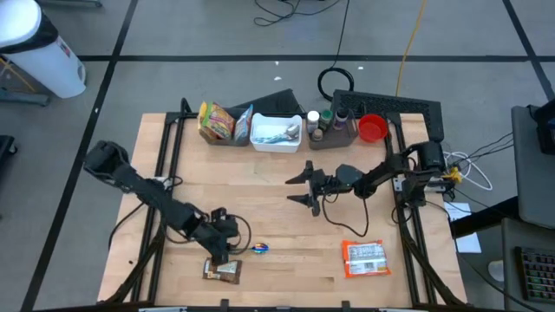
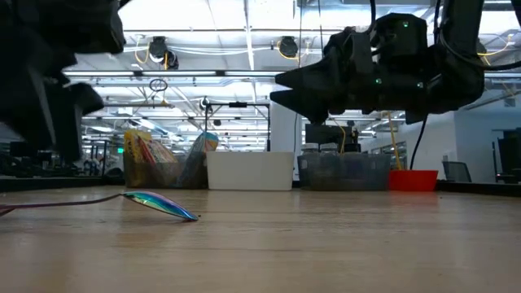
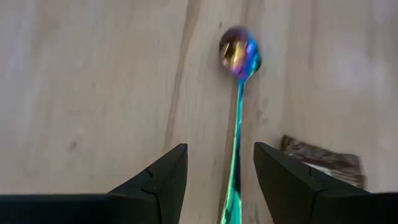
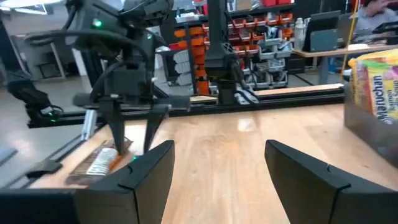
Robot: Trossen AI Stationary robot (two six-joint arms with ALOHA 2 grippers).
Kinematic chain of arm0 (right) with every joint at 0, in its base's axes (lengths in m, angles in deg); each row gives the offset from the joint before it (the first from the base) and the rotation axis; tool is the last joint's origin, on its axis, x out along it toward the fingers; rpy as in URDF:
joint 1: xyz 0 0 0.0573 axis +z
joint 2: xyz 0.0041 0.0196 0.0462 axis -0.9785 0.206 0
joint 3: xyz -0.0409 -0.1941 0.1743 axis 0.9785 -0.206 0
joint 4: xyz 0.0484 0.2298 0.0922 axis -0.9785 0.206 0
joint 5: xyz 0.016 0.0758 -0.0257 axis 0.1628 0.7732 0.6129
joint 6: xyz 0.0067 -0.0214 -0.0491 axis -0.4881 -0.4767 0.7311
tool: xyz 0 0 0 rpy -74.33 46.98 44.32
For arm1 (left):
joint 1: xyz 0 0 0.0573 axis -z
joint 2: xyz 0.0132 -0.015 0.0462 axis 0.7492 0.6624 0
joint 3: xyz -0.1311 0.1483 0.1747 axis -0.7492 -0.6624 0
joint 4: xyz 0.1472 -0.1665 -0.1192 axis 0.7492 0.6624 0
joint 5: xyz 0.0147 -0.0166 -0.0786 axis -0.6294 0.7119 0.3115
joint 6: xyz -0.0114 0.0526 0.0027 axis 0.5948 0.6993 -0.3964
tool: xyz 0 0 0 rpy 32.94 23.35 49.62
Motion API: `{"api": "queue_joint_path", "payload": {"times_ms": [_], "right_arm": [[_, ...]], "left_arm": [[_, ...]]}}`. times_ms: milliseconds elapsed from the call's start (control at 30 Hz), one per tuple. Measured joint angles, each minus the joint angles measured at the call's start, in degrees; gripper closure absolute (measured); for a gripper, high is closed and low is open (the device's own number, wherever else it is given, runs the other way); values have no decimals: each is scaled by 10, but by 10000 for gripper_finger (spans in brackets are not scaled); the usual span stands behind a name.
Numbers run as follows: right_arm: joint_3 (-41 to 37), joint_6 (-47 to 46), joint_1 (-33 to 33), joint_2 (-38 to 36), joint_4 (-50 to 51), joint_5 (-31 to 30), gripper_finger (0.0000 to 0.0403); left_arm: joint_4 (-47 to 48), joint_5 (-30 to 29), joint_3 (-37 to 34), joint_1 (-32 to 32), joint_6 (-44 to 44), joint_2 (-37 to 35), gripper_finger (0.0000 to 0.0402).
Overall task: Pick & Place Food Item
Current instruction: Put the blue spoon into the white bin
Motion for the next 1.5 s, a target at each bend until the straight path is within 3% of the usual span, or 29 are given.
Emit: {"api": "queue_joint_path", "payload": {"times_ms": [167, 333, 700, 1033, 1333, 1500], "right_arm": [[9, 20, -2, 3, -1, -2, 156], [18, 22, -10, 3, -1, -32, 156], [24, 11, -24, 3, 5, -29, 156], [24, -31, 27, 3, 27, -32, 156], [24, -28, 108, 3, 31, -162, 156], [24, -28, 137, 3, 31, -203, 156]], "left_arm": [[-9, 0, 1, 6, -20, 32, 214], [-9, -2, 1, 5, -17, 32, 211], [-10, -6, 1, 5, -13, 32, 227], [-25, -30, 1, 5, 9, 45, 220], [-87, 16, 1, 11, 17, 106, 235], [-95, -1, 1, 26, 12, 124, 236]]}}
